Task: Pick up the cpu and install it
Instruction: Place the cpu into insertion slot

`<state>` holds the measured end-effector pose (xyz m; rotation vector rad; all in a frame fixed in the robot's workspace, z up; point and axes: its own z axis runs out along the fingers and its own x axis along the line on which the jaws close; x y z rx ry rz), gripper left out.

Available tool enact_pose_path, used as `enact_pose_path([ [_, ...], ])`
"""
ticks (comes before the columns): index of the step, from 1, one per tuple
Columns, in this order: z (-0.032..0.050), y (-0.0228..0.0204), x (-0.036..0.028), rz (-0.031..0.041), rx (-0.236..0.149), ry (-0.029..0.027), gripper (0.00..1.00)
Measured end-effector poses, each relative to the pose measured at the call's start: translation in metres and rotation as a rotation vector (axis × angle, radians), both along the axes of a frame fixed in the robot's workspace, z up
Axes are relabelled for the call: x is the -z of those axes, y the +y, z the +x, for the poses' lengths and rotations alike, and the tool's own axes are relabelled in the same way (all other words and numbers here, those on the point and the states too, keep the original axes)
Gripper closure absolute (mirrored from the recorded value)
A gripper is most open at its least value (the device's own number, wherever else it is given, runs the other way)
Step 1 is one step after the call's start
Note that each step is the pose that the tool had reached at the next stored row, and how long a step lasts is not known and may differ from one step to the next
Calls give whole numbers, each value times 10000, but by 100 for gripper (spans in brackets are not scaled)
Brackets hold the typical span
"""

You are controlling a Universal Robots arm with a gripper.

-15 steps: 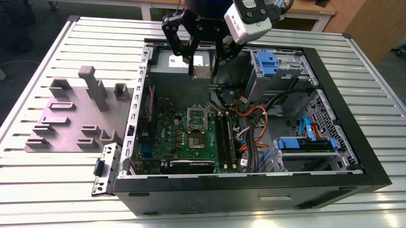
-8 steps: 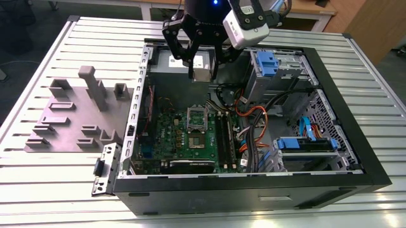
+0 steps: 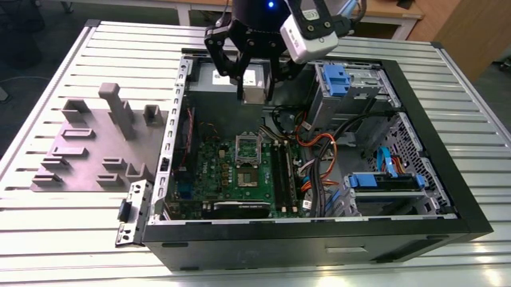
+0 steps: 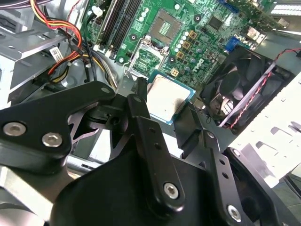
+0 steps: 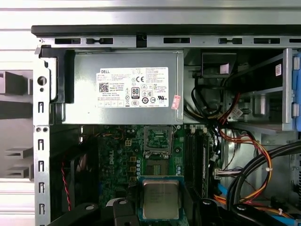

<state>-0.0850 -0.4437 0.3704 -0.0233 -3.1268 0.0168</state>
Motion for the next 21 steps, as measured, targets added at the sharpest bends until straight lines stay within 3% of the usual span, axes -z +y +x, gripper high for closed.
enact_pose_path([
  [5,1,-18,80,-2,-259,1,53],
  [12,1,-46,198,-1,-308,0,53],
  [18,1,-113,287,0,-315,-1,53],
  [21,0,-120,341,-1,-322,0,53],
])
